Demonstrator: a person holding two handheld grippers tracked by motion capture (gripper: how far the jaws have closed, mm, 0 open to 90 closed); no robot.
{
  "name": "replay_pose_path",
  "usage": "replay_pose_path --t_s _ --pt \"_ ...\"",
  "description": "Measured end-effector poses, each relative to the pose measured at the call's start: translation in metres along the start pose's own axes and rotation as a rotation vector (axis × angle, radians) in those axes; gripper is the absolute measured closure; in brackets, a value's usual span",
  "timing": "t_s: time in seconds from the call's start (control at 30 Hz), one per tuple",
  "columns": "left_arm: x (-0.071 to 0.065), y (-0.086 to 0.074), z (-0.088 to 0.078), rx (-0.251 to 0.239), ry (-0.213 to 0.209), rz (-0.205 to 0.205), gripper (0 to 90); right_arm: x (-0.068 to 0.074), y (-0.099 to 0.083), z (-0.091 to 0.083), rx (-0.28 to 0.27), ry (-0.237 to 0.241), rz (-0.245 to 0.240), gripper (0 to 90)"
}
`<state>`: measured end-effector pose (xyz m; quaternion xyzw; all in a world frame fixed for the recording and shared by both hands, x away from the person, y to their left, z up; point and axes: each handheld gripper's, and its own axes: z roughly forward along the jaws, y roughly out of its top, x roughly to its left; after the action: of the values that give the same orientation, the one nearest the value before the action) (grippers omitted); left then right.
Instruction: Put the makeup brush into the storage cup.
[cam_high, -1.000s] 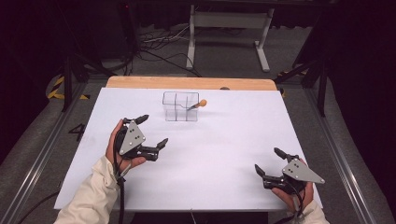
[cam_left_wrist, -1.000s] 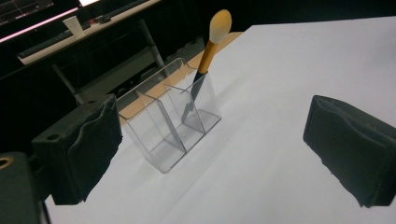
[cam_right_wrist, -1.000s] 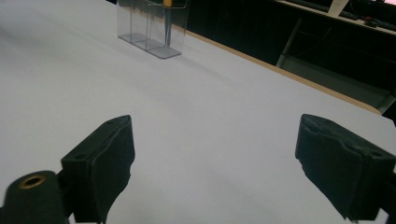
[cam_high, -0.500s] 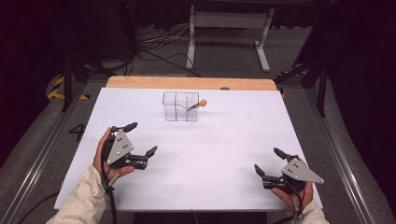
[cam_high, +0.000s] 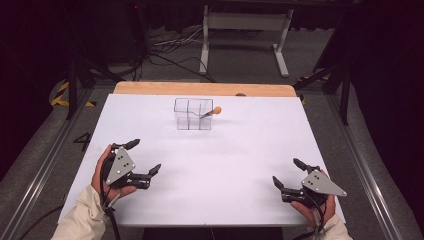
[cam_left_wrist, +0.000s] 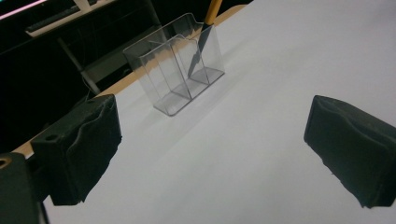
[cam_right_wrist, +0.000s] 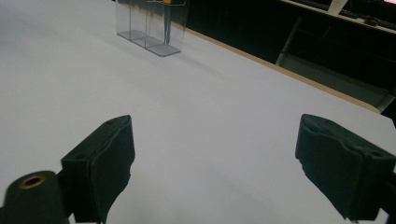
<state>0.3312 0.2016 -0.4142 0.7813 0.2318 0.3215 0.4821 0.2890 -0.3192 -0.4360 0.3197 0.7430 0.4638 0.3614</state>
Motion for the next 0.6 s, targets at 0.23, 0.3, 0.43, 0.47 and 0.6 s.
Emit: replay_pose_path --t_s 0.23,0.3,0.43,0.47,0.6 --pt "0.001 -0.009 -0.011 -0.008 0.01 -0.033 4.7 0.0 0.0 0.0 0.001 0.001 -0.002 12.6" --pt "0.002 -0.012 -0.015 -0.011 0.011 -0.046 4.7 -0.001 -0.001 0.0 0.001 0.003 -0.002 12.5" --pt "0.003 -0.019 -0.022 -0.004 0.019 -0.06 4.7 0.0 -0.001 0.0 0.003 0.005 -0.002 12.6" --pt "0.003 -0.019 -0.022 -0.004 0.019 -0.06 4.7 0.0 -0.001 0.0 0.006 0.007 -0.003 12.6" --pt "0.004 -0.026 -0.028 0.003 0.026 -0.072 4.7 0.0 -0.001 0.0 0.003 0.013 -0.002 12.5"
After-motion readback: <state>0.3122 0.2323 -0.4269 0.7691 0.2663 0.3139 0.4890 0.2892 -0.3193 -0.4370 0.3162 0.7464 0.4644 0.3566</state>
